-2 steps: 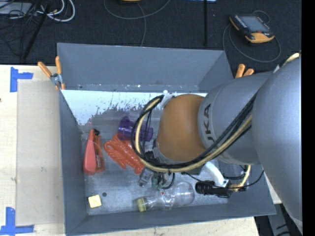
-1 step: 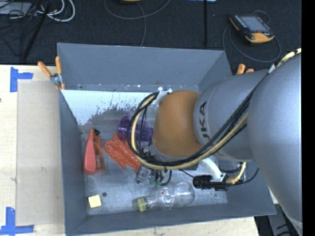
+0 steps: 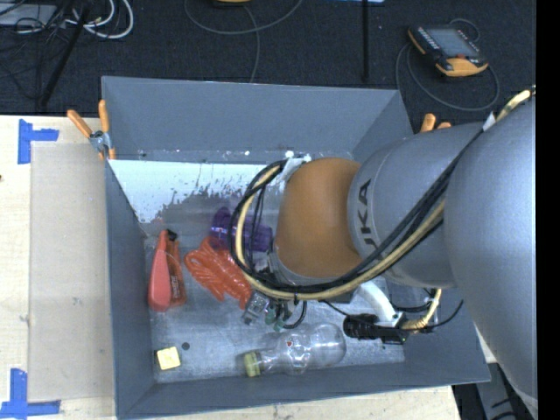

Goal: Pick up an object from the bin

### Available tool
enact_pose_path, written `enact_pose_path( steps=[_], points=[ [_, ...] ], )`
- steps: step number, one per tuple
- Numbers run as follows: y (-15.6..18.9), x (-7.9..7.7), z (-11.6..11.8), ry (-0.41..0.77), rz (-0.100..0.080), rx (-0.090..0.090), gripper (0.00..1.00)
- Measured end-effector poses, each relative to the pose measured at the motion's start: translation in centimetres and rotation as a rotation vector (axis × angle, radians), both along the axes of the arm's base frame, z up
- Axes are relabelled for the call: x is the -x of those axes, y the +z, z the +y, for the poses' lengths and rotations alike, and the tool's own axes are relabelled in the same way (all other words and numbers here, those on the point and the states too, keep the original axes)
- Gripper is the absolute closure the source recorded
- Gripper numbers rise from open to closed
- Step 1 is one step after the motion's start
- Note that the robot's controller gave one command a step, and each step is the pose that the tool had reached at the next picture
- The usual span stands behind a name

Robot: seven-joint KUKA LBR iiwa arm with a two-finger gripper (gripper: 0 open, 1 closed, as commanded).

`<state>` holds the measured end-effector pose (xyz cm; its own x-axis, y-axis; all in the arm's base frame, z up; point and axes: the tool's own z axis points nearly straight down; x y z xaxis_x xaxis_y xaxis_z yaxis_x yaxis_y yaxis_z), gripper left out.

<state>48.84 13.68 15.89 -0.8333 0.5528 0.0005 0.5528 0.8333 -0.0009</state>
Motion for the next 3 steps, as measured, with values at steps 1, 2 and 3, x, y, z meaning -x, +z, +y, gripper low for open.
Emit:
enact_pose_path(
  steps=[1,2,3],
  points=[
    [-0.2,-1.2,-1.1,-0.265,0.001,0.001,1.00],
    [0.0,-2.3,-0.2,-0.088,0.000,0.000,0.00],
    [0.0,-2.3,-0.2,-0.088,0.001,0.001,0.00]
  ],
)
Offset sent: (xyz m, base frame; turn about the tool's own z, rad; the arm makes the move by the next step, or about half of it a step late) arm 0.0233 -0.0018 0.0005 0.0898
